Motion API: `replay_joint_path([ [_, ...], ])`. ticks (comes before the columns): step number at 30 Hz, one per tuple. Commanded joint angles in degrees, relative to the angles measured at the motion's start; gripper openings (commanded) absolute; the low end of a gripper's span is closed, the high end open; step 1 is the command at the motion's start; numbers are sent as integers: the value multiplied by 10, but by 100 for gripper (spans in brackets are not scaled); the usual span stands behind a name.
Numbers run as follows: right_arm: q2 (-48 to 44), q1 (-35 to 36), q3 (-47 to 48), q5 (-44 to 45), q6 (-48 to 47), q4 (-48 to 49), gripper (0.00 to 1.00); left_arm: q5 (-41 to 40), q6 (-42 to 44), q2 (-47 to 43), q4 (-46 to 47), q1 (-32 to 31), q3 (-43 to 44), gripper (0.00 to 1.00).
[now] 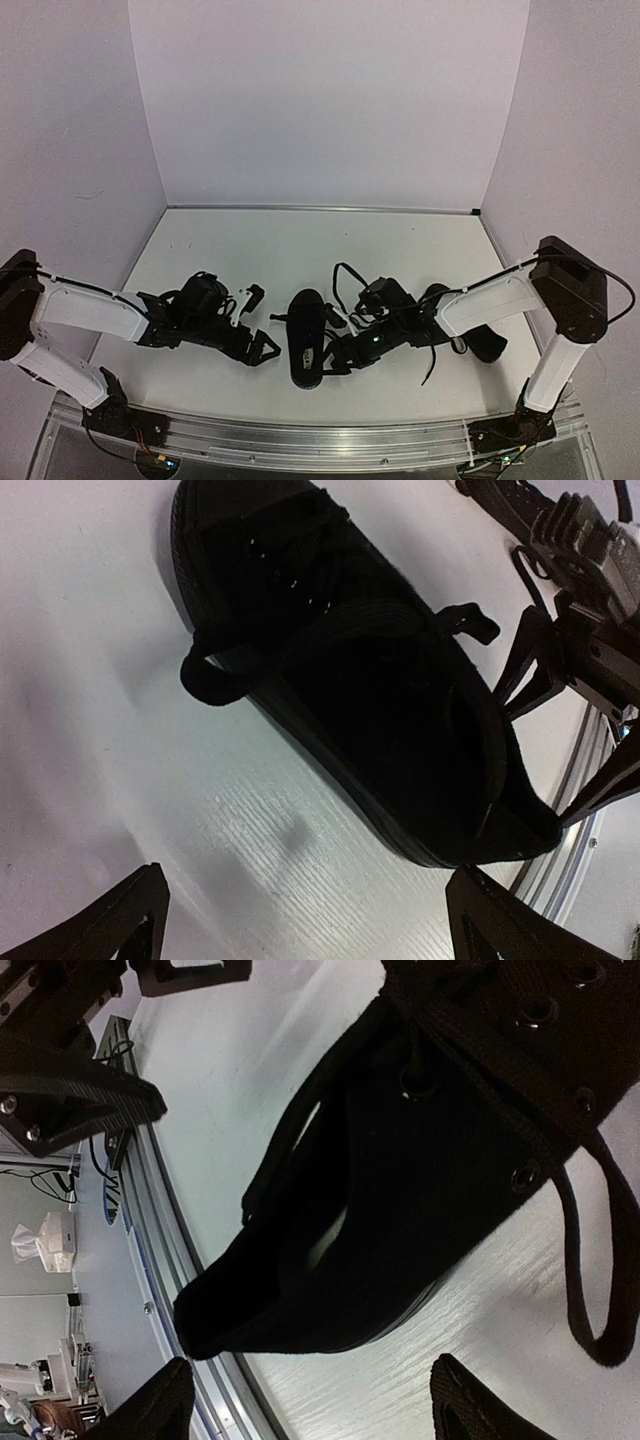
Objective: Tie the shoes
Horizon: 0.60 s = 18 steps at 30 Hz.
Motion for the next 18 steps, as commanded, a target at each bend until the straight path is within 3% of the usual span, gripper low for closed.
replay_joint_path([
  [1, 30, 2, 30, 21, 9, 41, 69, 27, -33, 58, 119, -10, 10, 100],
  [3, 42, 1, 42, 31, 8, 41, 63, 21, -38, 87, 142, -10, 23, 98],
  [6, 57, -1, 60, 45, 11, 40, 53, 20, -47, 135, 165, -10, 50, 84],
  [13, 73, -53, 86, 52, 13, 37, 41, -1, -55, 194, 213, -7, 97, 66],
  [18, 110, -90, 135, 31, -6, 37, 34, 18, -68, 236, 253, 35, 127, 44],
])
